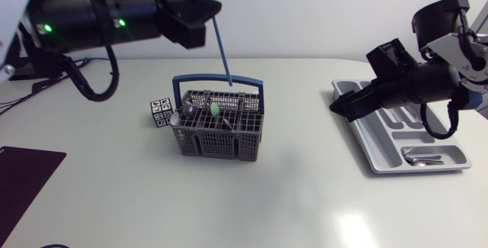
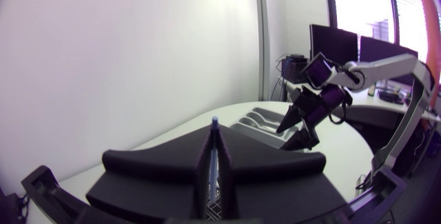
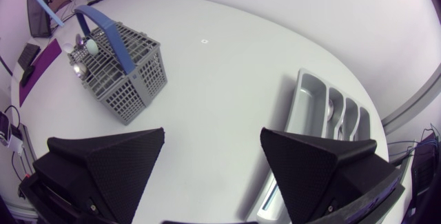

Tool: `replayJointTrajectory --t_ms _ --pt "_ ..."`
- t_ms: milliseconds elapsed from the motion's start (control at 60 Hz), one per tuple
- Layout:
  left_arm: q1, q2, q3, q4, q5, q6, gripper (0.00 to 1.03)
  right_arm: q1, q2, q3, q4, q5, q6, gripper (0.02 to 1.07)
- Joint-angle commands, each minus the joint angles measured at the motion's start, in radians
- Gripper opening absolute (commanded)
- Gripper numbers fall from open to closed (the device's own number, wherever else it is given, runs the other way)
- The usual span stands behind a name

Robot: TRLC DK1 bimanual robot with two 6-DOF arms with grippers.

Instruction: Transfer all utensils from the basket to the drawer tray.

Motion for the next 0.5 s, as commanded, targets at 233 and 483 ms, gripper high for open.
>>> replayJointTrajectory --t_ms 233,483 --pt "0.167 0.041 0.088 -0.116 0.291 -0.222 0.04 0.198 -0.12 -0.051 -0.022 -0.034 -0.002 1.02" --pt "0.15 0.132 0.055 -0.137 0.44 -0.309 0.04 0.266 -0.116 -0.021 -0.065 -0.186 0.03 1.02"
